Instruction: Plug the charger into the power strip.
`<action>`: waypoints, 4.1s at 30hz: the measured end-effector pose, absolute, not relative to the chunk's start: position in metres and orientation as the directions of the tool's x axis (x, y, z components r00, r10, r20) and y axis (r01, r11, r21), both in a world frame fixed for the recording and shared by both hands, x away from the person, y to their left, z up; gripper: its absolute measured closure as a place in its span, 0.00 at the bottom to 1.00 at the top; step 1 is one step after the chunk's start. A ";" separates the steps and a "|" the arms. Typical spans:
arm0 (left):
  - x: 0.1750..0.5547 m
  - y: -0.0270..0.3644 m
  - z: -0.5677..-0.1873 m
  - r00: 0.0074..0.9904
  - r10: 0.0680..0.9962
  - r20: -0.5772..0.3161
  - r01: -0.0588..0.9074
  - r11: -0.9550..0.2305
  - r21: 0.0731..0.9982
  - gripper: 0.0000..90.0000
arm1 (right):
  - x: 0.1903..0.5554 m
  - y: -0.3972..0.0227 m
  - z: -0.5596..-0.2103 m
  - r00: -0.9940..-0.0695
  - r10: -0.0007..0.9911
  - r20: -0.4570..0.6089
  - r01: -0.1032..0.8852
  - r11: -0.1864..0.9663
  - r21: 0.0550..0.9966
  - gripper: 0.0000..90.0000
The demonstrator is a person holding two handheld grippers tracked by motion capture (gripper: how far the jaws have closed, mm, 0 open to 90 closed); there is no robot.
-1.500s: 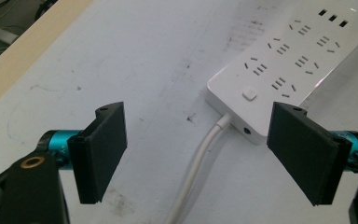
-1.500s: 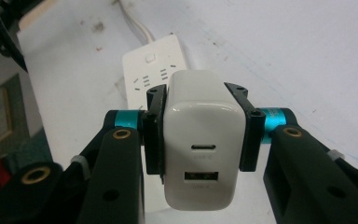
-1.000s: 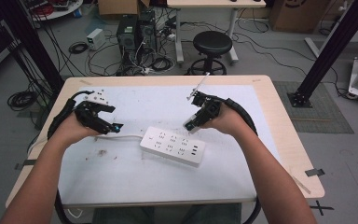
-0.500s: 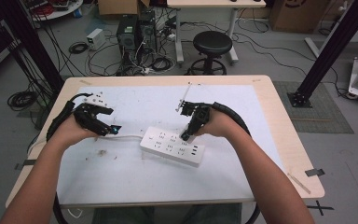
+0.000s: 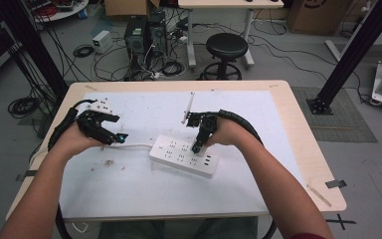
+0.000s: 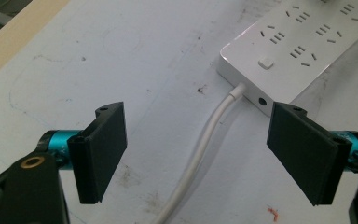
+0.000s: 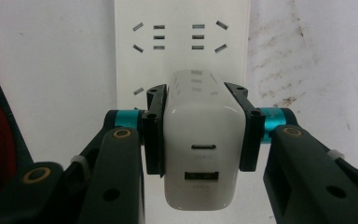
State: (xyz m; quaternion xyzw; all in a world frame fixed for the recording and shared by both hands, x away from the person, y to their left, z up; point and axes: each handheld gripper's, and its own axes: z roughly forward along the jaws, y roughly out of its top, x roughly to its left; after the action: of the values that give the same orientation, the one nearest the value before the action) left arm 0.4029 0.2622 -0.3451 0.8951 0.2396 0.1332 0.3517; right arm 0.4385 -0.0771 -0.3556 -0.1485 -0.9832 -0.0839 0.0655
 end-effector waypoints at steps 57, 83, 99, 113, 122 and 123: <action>0.405 0.248 -0.351 0.862 0.501 0.082 0.331 -0.676 0.658 0.22 | 0.424 -0.039 -0.367 -0.972 0.235 -0.011 0.235 0.971 -0.051 0.71; 0.406 0.250 -0.352 0.860 0.505 0.074 0.336 -0.669 0.663 0.22 | 0.431 -0.053 -0.359 -0.957 0.280 0.072 0.284 0.957 0.053 0.47; 0.406 0.252 -0.349 0.853 0.515 0.085 0.341 -0.673 0.656 0.22 | 0.424 -0.097 -0.329 -0.942 0.296 0.158 0.332 0.892 0.307 0.35; 0.402 0.242 -0.341 0.877 0.469 0.102 0.285 -0.680 0.676 0.22 | 0.413 -0.147 -0.318 -0.923 0.335 0.190 0.383 0.740 0.553 0.24; 0.397 0.240 -0.336 0.893 0.437 0.109 0.236 -0.661 0.712 0.22 | 0.406 -0.188 -0.318 -0.892 0.405 0.202 0.414 0.551 0.724 0.22; 0.397 0.240 -0.336 0.895 0.432 0.114 0.229 -0.663 0.713 0.22 | 0.406 -0.190 -0.318 -0.886 0.415 0.208 0.424 0.543 0.725 0.22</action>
State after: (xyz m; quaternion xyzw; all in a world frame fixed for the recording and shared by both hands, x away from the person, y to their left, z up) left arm 0.3968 0.2402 -0.3356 0.9013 0.1835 0.1379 0.3674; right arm 0.4055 -0.1900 -0.3180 -0.2388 -0.8783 -0.4141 0.0059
